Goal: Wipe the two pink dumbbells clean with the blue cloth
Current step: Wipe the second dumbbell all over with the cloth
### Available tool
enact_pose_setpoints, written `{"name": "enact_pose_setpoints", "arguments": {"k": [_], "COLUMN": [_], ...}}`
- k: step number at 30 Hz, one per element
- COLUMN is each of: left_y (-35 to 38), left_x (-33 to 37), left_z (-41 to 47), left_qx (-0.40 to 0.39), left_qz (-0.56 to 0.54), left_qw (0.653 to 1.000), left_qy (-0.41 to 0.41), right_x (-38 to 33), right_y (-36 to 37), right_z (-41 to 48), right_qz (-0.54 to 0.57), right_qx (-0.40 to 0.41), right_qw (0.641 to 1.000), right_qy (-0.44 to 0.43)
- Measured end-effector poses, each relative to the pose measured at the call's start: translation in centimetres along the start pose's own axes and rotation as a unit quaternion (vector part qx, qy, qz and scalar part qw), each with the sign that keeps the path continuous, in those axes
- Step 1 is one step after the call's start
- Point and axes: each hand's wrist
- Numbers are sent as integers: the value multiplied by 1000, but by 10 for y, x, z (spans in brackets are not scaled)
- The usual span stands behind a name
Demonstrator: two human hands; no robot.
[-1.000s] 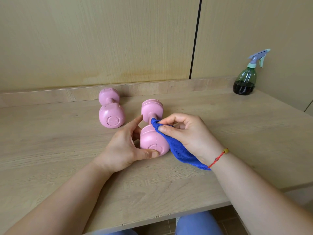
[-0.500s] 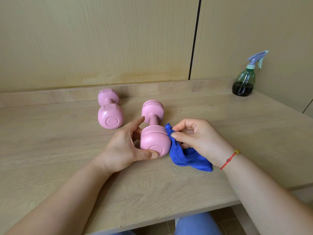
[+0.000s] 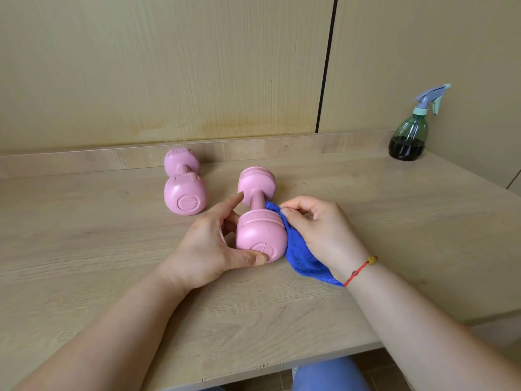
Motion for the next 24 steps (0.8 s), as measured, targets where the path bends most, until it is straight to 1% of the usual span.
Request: {"name": "enact_pose_setpoints", "arguments": {"k": [3,7,9,11,13,17,21,24], "left_y": [2,6,7,9,10,10,15,17], "left_x": [4,5,5,5,5,4,6,7], "left_z": [-1,-1,-1,-1,-2,-3,-5,-6], "left_qx": [16,50,58,62,70,87,85,87], "left_qz": [5,15,18,20,8,10,32,54], "left_qw": [1000,998,997,997,997,995,993,991], "left_qy": [8,28,39,45,43,57,75,83], "right_x": [0,-3,-7,-10,-10,-5,-2,3], "right_y": [3,2,3,2,-1,-8,-12,-16], "right_z": [-8,-19,-21,-20,-16,-13,-15,-11], "right_qz": [-1,-3,-30,-52,-64,-39,-11,-31], "right_qx": [17,63,54,31,13,-14,-25,-32], "right_qw": [999,994,990,988,990,998,1000,999], "right_qy": [-28,-92,-128,-144,-126,-49,-15,7]}}
Point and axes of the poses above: each hand's wrist, its own z-axis towards the middle knuckle, its own y-axis out of the palm, x = y × z, and after that the axes turned 5 degrees about -x, right-handed
